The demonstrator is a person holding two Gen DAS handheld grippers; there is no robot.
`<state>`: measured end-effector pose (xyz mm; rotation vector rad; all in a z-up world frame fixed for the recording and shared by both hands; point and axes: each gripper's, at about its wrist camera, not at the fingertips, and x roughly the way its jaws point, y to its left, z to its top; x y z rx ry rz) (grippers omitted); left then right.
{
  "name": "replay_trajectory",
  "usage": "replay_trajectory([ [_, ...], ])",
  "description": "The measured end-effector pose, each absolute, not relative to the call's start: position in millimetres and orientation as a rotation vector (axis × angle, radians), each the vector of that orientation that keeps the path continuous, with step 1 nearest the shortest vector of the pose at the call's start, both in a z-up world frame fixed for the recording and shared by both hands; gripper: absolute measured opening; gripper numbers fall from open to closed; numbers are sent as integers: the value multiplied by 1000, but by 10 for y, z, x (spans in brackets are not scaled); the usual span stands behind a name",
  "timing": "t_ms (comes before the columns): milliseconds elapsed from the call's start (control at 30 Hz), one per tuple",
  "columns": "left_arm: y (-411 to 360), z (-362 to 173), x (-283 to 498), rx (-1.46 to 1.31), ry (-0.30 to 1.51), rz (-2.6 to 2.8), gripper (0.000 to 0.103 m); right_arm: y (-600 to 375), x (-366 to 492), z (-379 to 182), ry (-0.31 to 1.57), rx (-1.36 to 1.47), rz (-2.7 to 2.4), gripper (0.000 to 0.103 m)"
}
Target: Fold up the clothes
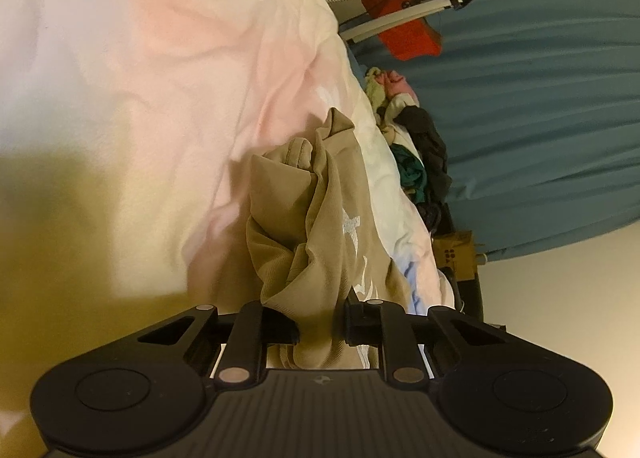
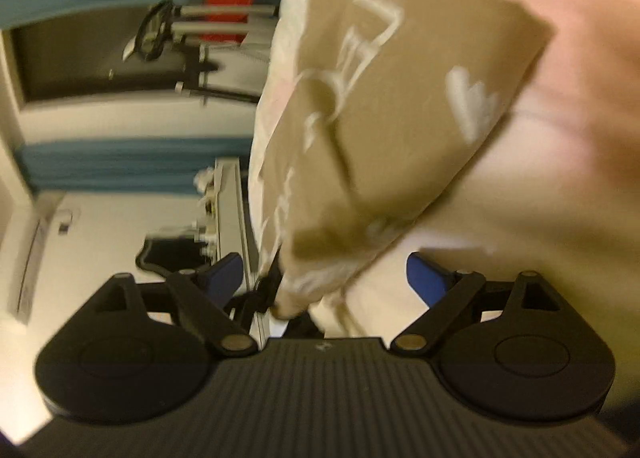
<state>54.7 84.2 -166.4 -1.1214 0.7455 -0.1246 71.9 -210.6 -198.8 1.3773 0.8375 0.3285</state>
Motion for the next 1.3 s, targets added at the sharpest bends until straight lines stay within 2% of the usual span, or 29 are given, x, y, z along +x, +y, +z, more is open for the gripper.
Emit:
replay_trajectory([
  [200,847,-1701,568,-1144,743,-119,19,-2283,582,-2069,652,1480,132,89],
  [267,844,-1712,582,-1150,743,-118,19,-2327,538,-2078,596,1496,79,84],
  [400,863,-1736,593,-1158,743,-119,19,-2332,589,-2052,564,1450,32,81],
  [433,868,-1741,598,-1159,743,-119,19,-2326,611,-2054,569,1437,19,73],
  [500,874,-1746,604,-1160,742,-120,19,-2335,637,-2070,577,1429,-10,65],
  [567,880,-1745,598,-1155,741,-122,19,-2368,652,-2075,588,1420,-37,47],
  [633,878,-1733,591,-1141,741,-124,19,-2401,645,-2051,590,1402,-44,36],
  [767,872,-1665,593,-1090,741,-123,18,-2453,576,-1968,565,1369,-30,24],
  [1067,878,-1319,566,-1075,742,-171,18,-2511,477,-1555,434,1278,41,22],
  [1300,428,-729,836,-906,772,-246,17,-2844,486,-1136,271,1261,51,21],
])
